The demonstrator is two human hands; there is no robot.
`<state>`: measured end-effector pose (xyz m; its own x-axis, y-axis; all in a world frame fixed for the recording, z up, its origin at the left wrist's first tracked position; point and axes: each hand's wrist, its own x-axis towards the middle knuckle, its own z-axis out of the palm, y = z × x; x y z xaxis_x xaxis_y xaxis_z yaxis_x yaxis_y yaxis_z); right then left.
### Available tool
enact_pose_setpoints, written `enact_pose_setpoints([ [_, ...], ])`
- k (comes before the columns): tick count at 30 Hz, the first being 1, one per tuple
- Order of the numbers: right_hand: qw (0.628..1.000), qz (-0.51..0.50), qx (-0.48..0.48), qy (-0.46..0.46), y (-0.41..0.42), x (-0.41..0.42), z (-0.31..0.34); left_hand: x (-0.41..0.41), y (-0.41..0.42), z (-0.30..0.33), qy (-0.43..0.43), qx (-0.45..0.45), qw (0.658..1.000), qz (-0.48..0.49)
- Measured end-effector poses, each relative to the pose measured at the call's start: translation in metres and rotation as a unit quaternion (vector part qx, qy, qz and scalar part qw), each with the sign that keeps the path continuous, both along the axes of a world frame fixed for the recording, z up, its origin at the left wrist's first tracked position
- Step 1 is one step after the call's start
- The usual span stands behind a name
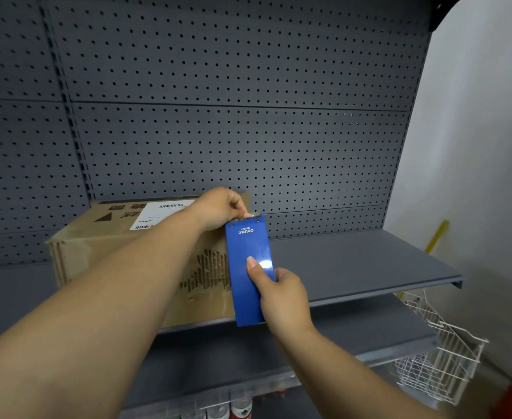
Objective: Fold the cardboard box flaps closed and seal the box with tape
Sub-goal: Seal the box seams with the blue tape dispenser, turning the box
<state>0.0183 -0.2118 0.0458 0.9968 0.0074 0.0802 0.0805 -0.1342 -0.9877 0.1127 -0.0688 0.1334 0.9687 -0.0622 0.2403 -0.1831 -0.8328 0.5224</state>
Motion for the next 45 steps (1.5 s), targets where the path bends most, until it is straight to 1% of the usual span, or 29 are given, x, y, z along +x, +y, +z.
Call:
enact_pose_setpoints([
  [5, 1.000, 0.001, 0.015, 0.007, 0.000, 0.002, -0.005, 0.002, -0.001, -0.003, 0.011, -0.021, 1.000, 0.016],
  [10, 1.000, 0.006, 0.026, 0.013, 0.002, 0.003, -0.010, 0.005, 0.003, -0.010, -0.019, -0.036, 0.998, 0.046],
  [12, 0.999, 0.004, 0.031, 0.012, 0.003, 0.003, -0.011, 0.004, 0.001, -0.010, -0.032, -0.031, 0.997, 0.055],
  [15, 0.999, 0.003, 0.037, 0.013, 0.003, 0.004, -0.013, 0.001, -0.001, -0.009, -0.030, -0.006, 0.998, 0.062],
  [20, 0.999, 0.001, 0.037, 0.009, 0.003, 0.003, -0.013, -0.002, -0.001, -0.006, -0.026, 0.016, 0.999, 0.031],
  [22, 1.000, 0.005, 0.028, 0.008, 0.001, 0.002, -0.011, -0.007, 0.004, -0.003, -0.011, 0.016, 1.000, -0.006],
  [24, 1.000, 0.012, 0.025, 0.008, 0.000, 0.004, -0.012, -0.011, 0.014, -0.002, 0.011, 0.038, 0.998, -0.040],
  [27, 0.999, 0.023, 0.021, 0.010, -0.001, 0.006, -0.013, -0.017, 0.029, -0.002, 0.063, 0.065, 0.994, -0.060],
  [30, 0.999, 0.034, 0.025, 0.015, -0.002, 0.006, -0.013, -0.023, 0.033, -0.004, 0.106, 0.025, 0.992, -0.066],
  [32, 0.999, 0.040, 0.022, 0.024, -0.001, 0.007, -0.013, -0.027, 0.034, -0.007, 0.113, 0.016, 0.991, -0.069],
  [35, 0.997, 0.054, 0.029, 0.040, -0.001, 0.007, -0.015, -0.033, 0.037, -0.012, 0.093, 0.086, 0.988, -0.087],
  [39, 0.994, 0.067, 0.058, 0.057, -0.004, 0.006, -0.013, -0.040, 0.037, -0.009, 0.087, 0.179, 0.972, -0.127],
  [41, 0.994, 0.064, 0.066, 0.061, -0.005, 0.007, -0.012, -0.042, 0.036, -0.007, 0.085, 0.180, 0.971, -0.129],
  [43, 0.994, 0.060, 0.070, 0.064, -0.005, 0.007, -0.011, -0.044, 0.035, -0.008, 0.072, 0.165, 0.978, -0.102],
  [45, 0.993, 0.056, 0.075, 0.067, -0.005, 0.007, -0.012, -0.044, 0.036, -0.010, 0.059, 0.173, 0.979, -0.085],
])
